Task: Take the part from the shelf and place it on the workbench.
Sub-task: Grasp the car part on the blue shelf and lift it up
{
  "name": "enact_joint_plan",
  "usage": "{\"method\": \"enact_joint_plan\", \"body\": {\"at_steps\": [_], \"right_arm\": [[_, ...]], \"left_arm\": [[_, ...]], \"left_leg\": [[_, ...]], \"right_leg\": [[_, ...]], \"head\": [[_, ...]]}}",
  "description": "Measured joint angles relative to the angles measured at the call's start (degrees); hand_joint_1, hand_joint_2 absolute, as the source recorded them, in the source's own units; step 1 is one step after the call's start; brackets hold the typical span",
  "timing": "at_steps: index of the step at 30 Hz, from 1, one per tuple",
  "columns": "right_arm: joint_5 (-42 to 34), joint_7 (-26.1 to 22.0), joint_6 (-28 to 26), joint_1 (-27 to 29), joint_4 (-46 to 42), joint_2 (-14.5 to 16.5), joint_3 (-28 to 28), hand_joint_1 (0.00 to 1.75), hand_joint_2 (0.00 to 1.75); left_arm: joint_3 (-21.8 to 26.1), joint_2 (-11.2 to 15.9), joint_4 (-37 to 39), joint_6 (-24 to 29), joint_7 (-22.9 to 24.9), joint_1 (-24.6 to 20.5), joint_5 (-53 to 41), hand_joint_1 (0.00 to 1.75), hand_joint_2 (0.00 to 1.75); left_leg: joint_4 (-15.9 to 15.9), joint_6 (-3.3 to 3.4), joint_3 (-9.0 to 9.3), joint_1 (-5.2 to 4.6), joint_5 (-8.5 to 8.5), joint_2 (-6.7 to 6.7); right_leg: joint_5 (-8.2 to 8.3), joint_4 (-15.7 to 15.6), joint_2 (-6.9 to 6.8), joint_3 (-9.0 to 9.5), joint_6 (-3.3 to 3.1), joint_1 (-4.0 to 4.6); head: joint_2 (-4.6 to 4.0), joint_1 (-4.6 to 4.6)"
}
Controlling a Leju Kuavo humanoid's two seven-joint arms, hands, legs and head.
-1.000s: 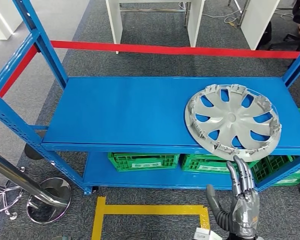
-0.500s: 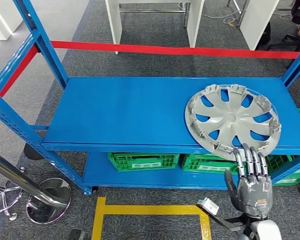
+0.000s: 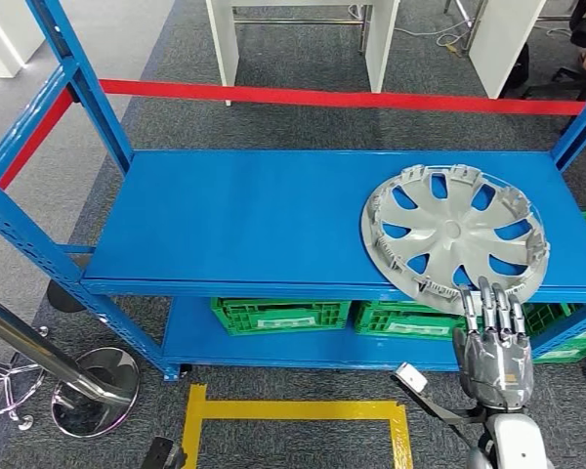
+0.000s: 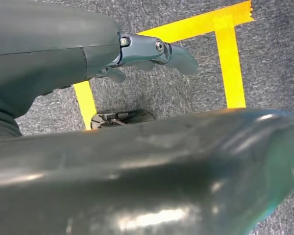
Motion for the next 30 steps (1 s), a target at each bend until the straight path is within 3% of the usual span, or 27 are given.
{"method": "enact_joint_plan", "body": {"at_steps": [7,20,30], "right_arm": [[0.5,1.5,0.0,-0.4,1.8,-1.5,1.9,0.00,1.75],[0.9,14.5,0.0,-4.6,8.7,-9.7,13.5,0.00,1.75],[0.9,16.0,0.0,-6.1,12.0,-12.7,18.5,0.00,1.75]], "left_arm": [[-0.3,0.0,0.0,0.0,0.2,-0.2,-0.1,0.00,0.00],[-1.5,-0.3,-0.2,-0.5,0.7,-1.2,-1.5,0.00,0.00],[-1.7,-0.3,-0.2,-0.6,0.7,-1.4,-1.7,0.00,0.00]], "left_leg": [[0.0,0.00,0.00,0.00,0.00,0.00],[0.0,0.00,0.00,0.00,0.00,0.00],[0.0,0.01,-0.01,0.00,0.00,0.00]], "right_leg": [[0.00,0.0,0.00,0.00,0.00,0.00],[0.01,0.0,0.00,0.00,0.01,0.00],[0.01,0.0,0.00,-0.01,0.02,0.00]], "head": [[0.00,-0.01],[0.00,-0.01],[0.00,-0.01]]}}
